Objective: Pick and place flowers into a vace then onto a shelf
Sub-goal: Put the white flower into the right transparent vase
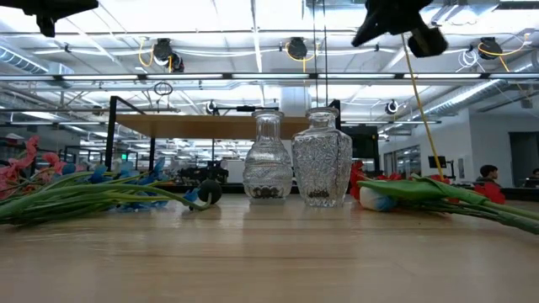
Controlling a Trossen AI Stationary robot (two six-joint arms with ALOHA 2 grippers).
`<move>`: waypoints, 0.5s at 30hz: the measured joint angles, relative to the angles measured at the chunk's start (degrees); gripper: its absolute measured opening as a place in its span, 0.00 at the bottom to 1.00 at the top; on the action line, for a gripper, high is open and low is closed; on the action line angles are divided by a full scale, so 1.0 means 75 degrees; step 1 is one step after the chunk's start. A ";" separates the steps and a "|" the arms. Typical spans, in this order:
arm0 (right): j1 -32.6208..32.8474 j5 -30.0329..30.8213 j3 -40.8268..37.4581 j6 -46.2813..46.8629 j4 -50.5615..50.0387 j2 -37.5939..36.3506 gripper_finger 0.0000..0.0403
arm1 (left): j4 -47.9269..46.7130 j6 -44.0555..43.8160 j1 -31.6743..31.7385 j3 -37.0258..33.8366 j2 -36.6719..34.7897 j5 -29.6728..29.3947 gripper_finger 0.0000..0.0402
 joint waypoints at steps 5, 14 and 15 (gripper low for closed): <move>0.0381 -0.0365 0.0000 0.0683 -0.0624 0.0482 0.00 | 0.0009 0.0002 0.0000 0.0000 0.0001 -0.0537 0.03; 0.1533 -0.1643 -0.0003 0.2250 -0.0865 0.1192 0.00 | 0.0011 0.0003 0.0000 -0.0002 0.0001 -0.0536 0.02; 0.1694 -0.1702 -0.0003 0.2400 -0.0876 0.1268 0.00 | 0.0008 0.0000 0.0000 -0.0001 -0.0001 -0.0535 0.03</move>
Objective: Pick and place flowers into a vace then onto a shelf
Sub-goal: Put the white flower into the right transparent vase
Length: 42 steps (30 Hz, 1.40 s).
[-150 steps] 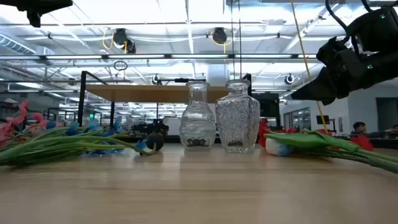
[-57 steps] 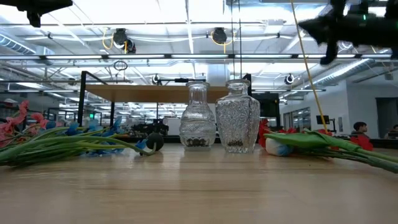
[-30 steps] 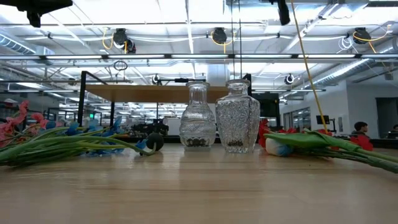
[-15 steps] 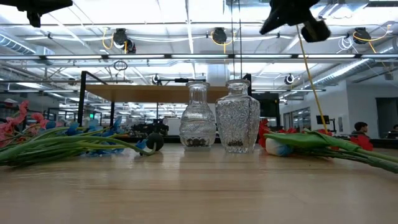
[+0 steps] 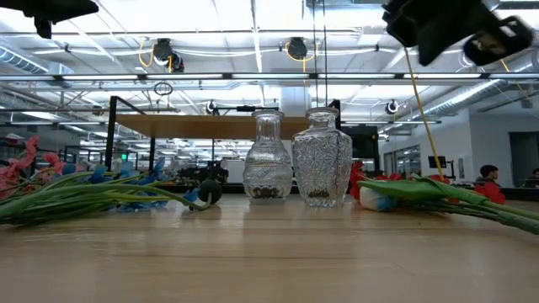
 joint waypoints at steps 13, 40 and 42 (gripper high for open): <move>0.1251 0.0031 0.0000 0.0303 0.1297 0.1447 0.09 | 0.0003 0.0000 0.0000 -0.0001 0.0000 0.0008 0.03; 0.1415 -0.0379 -0.1686 0.1395 0.3249 0.1817 0.38 | 0.0000 0.0000 0.0000 -0.0002 0.0001 0.0011 0.02; 0.1415 -0.0363 -0.1771 0.1398 0.3196 0.1822 0.37 | 0.0000 0.0000 0.0000 0.0001 0.0002 0.0011 0.03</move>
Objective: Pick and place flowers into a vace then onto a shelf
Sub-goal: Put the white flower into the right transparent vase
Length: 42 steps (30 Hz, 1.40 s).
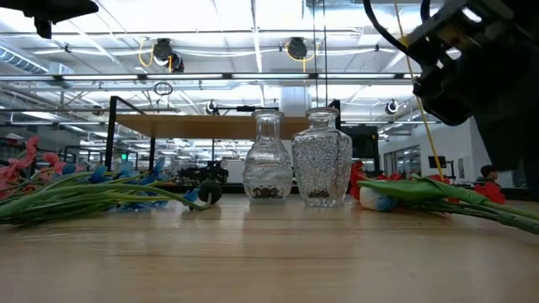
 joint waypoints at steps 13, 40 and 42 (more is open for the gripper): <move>-0.0076 0.0428 -0.0161 -0.0040 0.0192 0.0000 0.36 | 0.0002 0.0000 0.0000 -0.0001 -0.0001 0.0000 0.03; -0.0114 -0.0083 -0.0150 -0.0067 0.0715 0.0700 0.36 | -0.0002 0.0000 0.0000 0.0000 -0.0001 -0.0004 0.02; -0.0114 -0.0120 -0.0150 -0.0071 0.0631 0.0684 0.36 | 0.0001 0.0000 0.0000 0.0000 -0.0002 -0.0003 0.03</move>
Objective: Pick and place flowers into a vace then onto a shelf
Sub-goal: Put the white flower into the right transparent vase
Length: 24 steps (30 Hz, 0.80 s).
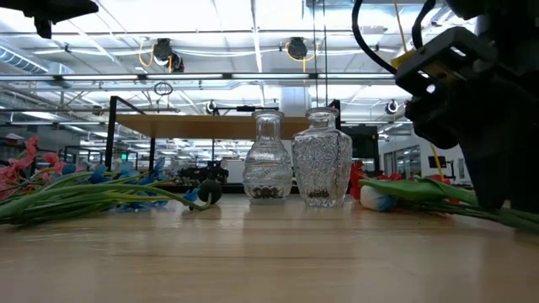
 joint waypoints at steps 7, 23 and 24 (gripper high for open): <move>0.0009 -0.0096 0.0000 -0.0183 -0.0112 -0.0005 0.33 | 0.0002 0.0000 0.0000 0.0000 -0.0001 0.0000 0.03; 0.0012 -0.0097 0.0000 -0.0463 -0.0364 -0.0005 0.07 | 0.0002 0.0000 0.0000 -0.0003 -0.0001 0.0000 0.03; 0.0012 -0.0091 0.0000 -0.0500 -0.0364 -0.0005 0.05 | 0.0002 0.0000 0.0000 0.0000 0.0002 0.0000 0.03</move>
